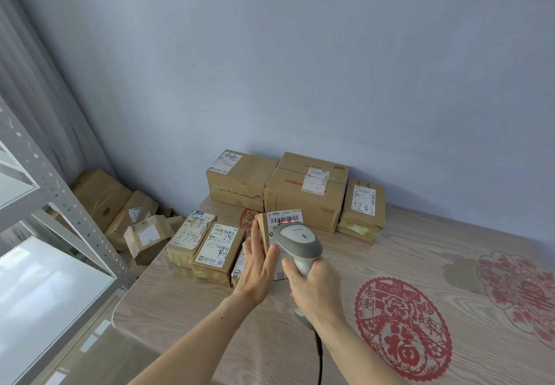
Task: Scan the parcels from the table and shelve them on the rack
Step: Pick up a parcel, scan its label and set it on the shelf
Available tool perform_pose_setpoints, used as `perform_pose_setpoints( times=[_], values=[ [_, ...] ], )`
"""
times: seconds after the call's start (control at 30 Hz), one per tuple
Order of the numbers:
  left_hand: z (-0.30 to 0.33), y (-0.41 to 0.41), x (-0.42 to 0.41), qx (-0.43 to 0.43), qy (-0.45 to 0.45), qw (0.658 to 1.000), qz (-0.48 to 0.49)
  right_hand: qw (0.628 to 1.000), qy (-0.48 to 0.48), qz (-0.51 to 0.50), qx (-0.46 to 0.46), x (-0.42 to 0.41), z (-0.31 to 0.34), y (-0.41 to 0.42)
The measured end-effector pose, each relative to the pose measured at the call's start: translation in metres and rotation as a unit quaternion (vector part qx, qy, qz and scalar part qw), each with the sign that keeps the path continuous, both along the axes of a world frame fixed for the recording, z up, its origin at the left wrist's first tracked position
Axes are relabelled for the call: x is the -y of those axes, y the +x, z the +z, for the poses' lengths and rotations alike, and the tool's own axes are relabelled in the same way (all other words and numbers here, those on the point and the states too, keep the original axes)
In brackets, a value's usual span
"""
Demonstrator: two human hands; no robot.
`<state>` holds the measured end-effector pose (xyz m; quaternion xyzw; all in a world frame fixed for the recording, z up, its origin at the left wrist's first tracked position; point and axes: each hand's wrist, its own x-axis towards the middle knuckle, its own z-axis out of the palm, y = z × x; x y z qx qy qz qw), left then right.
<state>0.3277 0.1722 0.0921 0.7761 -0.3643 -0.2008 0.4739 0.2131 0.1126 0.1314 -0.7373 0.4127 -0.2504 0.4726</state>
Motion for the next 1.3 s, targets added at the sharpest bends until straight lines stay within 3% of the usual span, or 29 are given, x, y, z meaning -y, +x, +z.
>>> perform_pose_setpoints(
  times=[0.6, 0.83, 1.3],
  values=[
    [0.017, 0.002, -0.007, 0.07, -0.016, 0.997, -0.005, 1.0, -0.004, -0.002, -0.006, -0.002, 0.006, 0.008],
    [-0.011, 0.021, -0.004, -0.002, -0.008, 0.999, 0.044, 1.0, 0.002, 0.01, -0.004, -0.002, 0.012, 0.012],
    [0.02, 0.023, -0.037, 0.0, -0.042, 0.992, 0.121, 0.996, 0.001, 0.074, 0.049, 0.001, 0.015, 0.029]
  ],
)
